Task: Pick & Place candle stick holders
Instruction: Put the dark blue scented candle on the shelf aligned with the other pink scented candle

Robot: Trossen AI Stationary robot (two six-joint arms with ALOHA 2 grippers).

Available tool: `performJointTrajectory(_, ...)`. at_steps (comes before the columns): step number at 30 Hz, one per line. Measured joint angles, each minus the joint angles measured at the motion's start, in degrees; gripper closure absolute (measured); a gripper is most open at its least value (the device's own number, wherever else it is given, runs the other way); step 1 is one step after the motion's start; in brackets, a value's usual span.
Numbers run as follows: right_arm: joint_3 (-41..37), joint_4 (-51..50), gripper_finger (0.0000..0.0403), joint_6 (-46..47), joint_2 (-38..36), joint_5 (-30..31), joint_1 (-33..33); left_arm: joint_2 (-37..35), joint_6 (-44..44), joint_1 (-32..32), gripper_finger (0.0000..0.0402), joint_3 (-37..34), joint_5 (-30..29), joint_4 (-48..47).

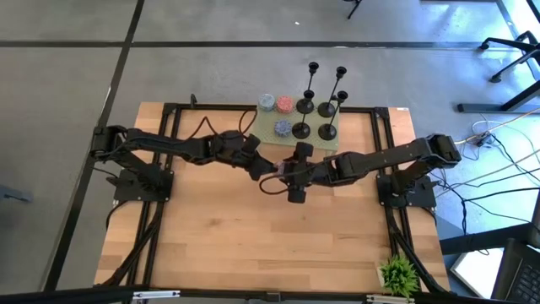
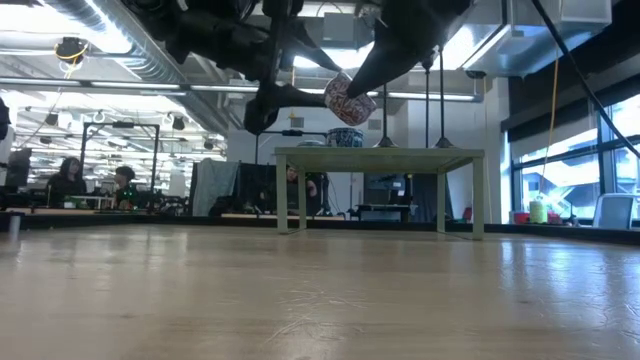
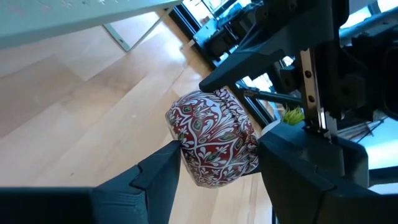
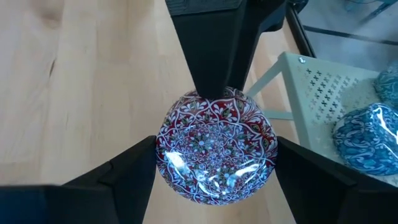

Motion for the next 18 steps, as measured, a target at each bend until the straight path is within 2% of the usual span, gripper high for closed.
performJointTrajectory(8, 0.0, 0.4, 0.0111, -1.3, 0.0, -0.5, -1.2, 0.0, -3.9, 1.5, 0.017, 0.0, 1.9, 0.5)
performJointTrajectory(18, 0.0, 1.1, 0.0111, -3.1, 0.0, -0.5, -2.6, 1.5, -4.9, 2.1, 0.0151, 0.0, 0.1, 2.4)
